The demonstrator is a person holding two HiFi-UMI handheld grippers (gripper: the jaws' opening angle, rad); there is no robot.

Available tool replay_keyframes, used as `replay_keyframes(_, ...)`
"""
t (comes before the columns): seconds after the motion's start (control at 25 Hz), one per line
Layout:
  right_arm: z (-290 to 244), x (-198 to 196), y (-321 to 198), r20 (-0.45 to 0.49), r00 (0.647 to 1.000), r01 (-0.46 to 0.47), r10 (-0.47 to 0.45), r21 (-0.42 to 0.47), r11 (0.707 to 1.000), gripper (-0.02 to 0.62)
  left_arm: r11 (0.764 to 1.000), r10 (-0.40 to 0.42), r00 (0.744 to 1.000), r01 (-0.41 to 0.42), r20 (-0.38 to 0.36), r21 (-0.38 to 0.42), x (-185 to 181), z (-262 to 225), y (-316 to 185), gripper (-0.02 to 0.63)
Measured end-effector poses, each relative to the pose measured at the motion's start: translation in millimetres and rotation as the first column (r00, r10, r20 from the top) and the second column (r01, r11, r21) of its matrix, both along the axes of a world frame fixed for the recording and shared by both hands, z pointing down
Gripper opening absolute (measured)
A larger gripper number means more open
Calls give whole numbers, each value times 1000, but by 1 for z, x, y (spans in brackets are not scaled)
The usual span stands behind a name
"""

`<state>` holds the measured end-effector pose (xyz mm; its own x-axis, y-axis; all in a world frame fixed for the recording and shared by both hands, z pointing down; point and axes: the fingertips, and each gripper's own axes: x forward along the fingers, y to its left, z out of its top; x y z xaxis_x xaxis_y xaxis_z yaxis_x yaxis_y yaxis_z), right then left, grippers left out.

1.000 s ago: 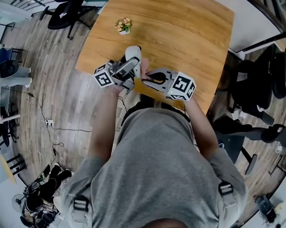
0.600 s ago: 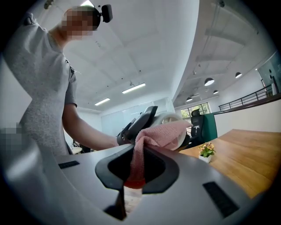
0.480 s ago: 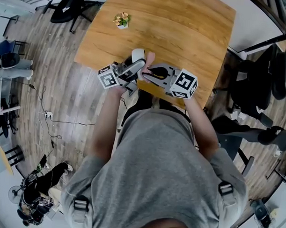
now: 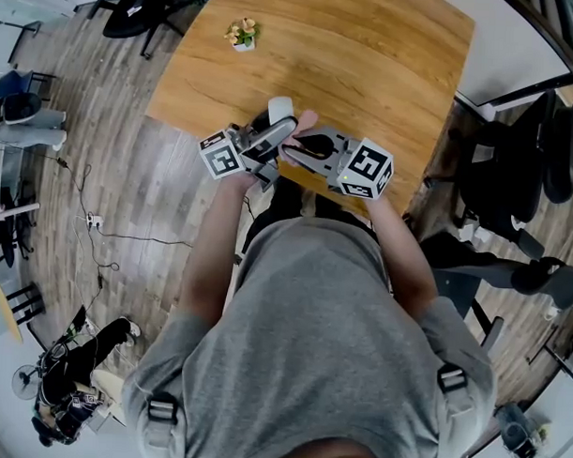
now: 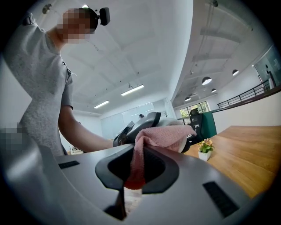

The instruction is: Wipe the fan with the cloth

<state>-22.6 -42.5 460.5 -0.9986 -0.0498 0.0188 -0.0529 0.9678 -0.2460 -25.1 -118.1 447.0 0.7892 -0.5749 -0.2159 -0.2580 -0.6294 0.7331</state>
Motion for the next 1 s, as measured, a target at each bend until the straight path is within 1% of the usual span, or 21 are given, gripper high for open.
replay_keyframes(0.12,0,-1,0,-11,1000,-9,9,10,1000,37,1000,-18,1000,18,15,6,1,0,-2,390)
replay_keyframes(0.28,11,1,7,-70,997,19,-17,37,999,37,1000,-23,999,23,47,4,5,2,-2,390)
replay_keyframes(0.56,25,6,20,-121,990,76,-71,34,997,37,999,-40,998,41,39,-11,10,8,-1,390)
replay_keyframes(0.64,36,6,30,-157,983,105,-98,40,994,37,998,-59,998,59,20,-11,7,6,-3,390)
replay_keyframes(0.72,47,8,36,-184,977,118,-109,38,992,37,998,-58,998,58,-12,0,5,1,-5,390)
replay_keyframes(0.88,64,15,37,-212,972,108,-101,20,994,37,999,-50,996,51,-69,13,2,-10,-3,390)
replay_keyframes(1.0,72,26,30,-239,968,88,-78,30,996,37,999,-12,989,18,-146,37,8,-19,4,390)
